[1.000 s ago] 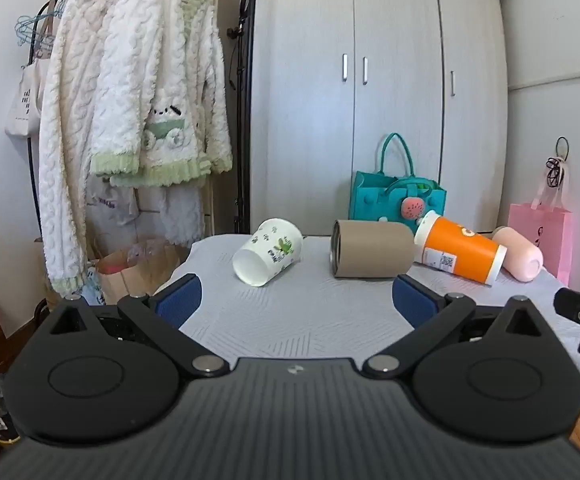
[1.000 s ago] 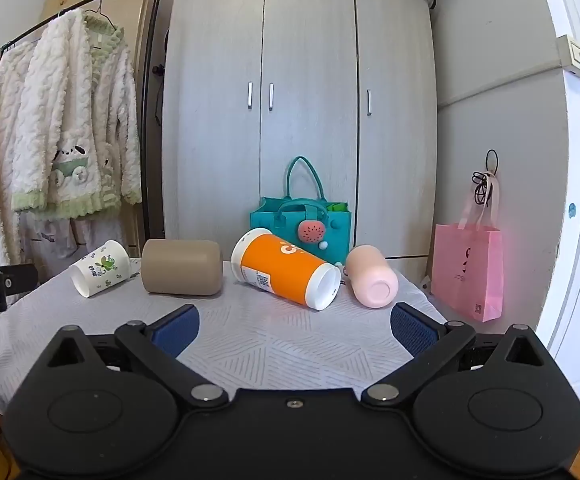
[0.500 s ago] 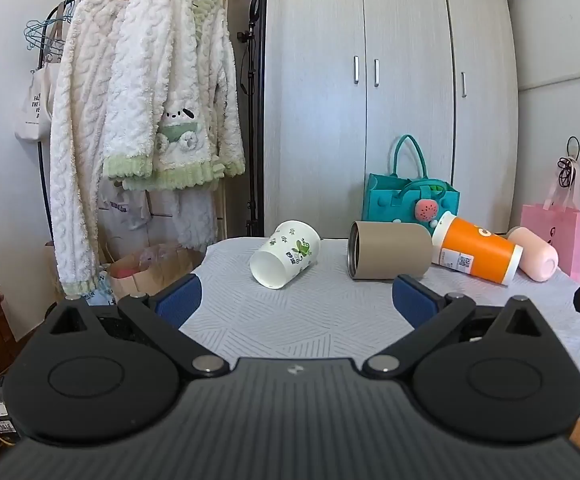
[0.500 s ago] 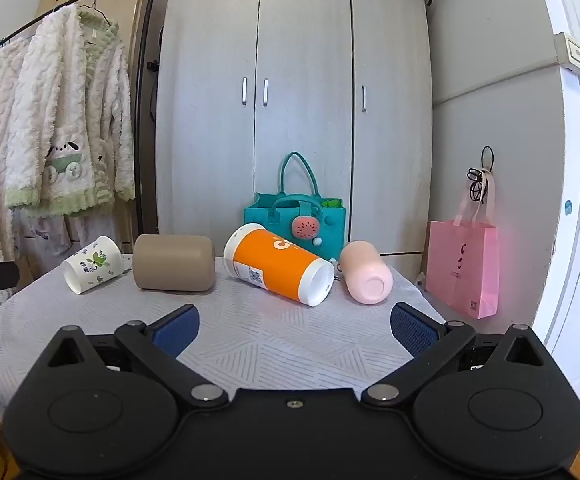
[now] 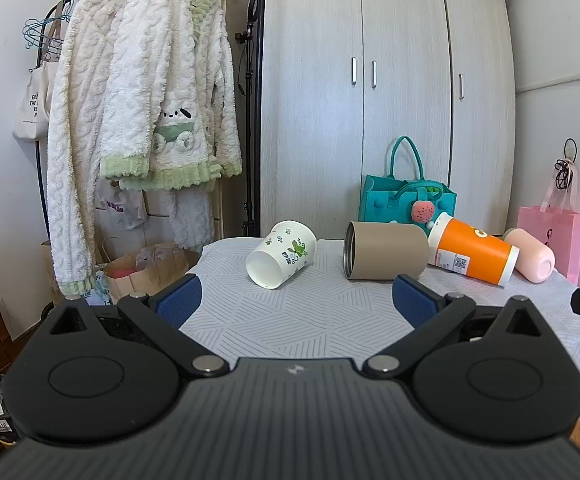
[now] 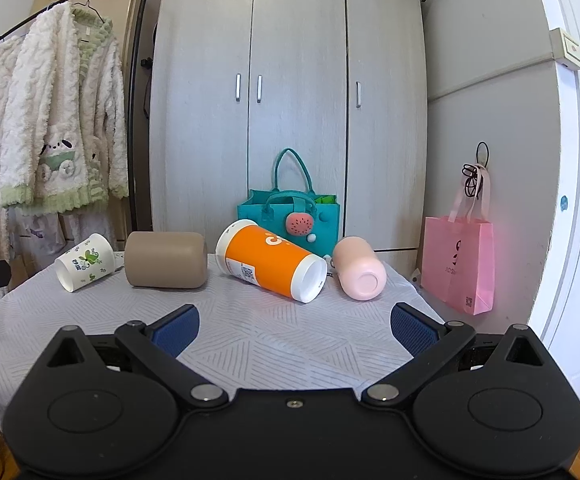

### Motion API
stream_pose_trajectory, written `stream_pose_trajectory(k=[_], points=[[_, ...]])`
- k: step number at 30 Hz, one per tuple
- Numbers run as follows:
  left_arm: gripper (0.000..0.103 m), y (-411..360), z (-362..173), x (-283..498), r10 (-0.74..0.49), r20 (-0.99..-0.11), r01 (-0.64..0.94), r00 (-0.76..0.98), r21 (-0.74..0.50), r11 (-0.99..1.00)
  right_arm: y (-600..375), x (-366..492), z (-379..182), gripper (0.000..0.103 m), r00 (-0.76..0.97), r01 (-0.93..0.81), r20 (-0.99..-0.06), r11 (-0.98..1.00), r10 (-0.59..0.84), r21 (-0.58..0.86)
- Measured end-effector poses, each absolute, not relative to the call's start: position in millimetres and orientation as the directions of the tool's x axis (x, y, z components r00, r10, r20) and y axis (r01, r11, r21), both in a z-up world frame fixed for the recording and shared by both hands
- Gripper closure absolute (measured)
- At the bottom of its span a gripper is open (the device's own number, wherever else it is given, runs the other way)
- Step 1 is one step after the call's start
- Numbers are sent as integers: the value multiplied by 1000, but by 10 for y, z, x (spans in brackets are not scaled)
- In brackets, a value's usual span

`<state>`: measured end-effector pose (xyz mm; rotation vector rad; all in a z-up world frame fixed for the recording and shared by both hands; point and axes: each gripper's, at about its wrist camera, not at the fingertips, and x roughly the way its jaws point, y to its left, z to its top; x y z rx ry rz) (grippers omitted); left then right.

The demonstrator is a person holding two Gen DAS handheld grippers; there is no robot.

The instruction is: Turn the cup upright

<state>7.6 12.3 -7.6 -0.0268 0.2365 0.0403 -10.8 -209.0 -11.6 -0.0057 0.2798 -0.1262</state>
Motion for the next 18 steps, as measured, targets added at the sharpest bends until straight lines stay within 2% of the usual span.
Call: stream_pose_trajectory(k=[18], points=[[0,170,-94,99,62,-246,-70,967,-25,997,-2083,-90,-119,0,949,127,-290,992,-128,-20]])
